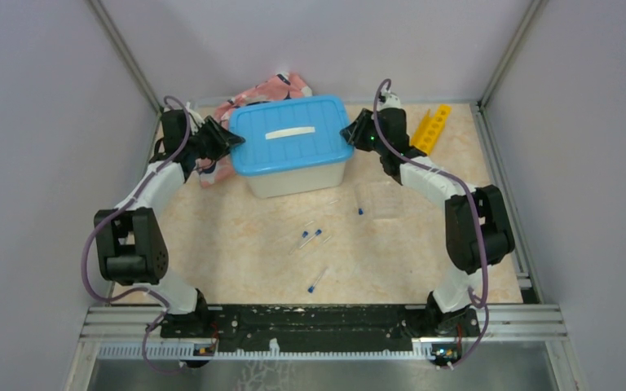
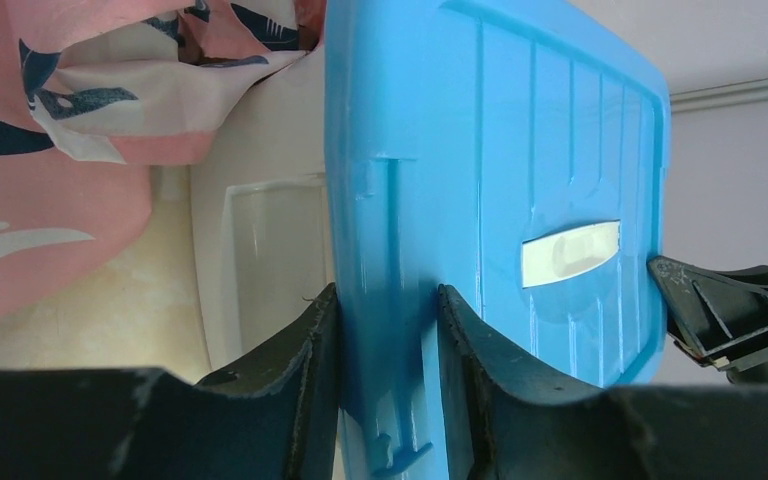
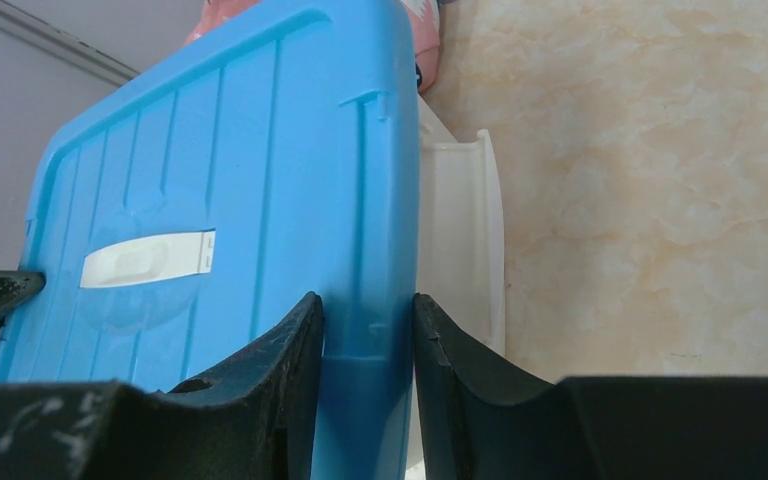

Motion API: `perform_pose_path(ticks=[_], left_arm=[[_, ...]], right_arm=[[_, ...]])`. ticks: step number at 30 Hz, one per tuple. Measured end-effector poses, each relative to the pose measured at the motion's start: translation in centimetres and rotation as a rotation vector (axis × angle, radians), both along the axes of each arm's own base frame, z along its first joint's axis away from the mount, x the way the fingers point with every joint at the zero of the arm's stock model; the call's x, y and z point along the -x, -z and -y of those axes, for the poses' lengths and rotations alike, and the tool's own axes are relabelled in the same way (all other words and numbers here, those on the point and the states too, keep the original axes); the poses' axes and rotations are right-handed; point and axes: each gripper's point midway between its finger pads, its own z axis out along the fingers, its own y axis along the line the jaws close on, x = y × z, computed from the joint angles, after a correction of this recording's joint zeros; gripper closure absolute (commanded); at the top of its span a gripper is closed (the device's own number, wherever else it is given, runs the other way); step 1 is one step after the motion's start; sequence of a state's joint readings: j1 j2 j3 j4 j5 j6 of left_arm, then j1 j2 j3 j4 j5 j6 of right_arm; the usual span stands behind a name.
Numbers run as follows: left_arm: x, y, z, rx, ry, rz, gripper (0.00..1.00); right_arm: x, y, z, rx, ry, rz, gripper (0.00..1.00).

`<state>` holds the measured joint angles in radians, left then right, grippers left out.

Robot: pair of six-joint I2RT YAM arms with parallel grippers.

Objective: Organize the chemistry lab equipment
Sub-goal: Close the lid of the storage box.

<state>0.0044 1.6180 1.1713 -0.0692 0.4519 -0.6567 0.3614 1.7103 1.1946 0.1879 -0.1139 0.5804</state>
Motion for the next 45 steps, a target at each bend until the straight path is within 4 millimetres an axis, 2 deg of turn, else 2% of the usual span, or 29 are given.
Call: perform_pose_path(ticks=[8,9,11,16,23,31,37,45], left_arm=[[0.5,0.2,0.0,0.008,-0.048,0.057,1.00],[0.6,0.2,0.0,0.011,-0.057,0.065,0.97],[0.7,0.1,-0.1,0.017,-0.069,0.072,0.82],[0.5,0.0,-0.1,0.019,-0.080,0.073,0.53],[0.3,-0.8,0.0,-0.002,-0.091,0.079,0.32],[0.0,-2.1,-0.3,-0.026,-0.106,0.097,0.27],[0.1,-3.2,-0.9,-0.047,-0.130,0.120,0.23],[0.6,-5.8,-2.3,-0.074,-0.173,0.190,0.16]], right_arm=[[-0.2,0.3,0.2,-0.013,0.013,0.021,0.67],[-0.2,0.3,0.2,-0.015,0.014,0.023,0.66],[-0.2,0.2,0.3,-0.015,0.016,0.025,0.63],[-0.3,0.2,0.4,-0.012,0.016,0.027,0.55],[-0.3,0.4,1.0,0.004,0.017,0.022,0.45],[-0.2,0.6,1.4,0.009,0.010,0.006,0.36],[0.2,0.2,1.4,0.021,-0.008,-0.003,0.35],[0.4,-0.6,3.4,0.033,0.026,-0.014,0.32]])
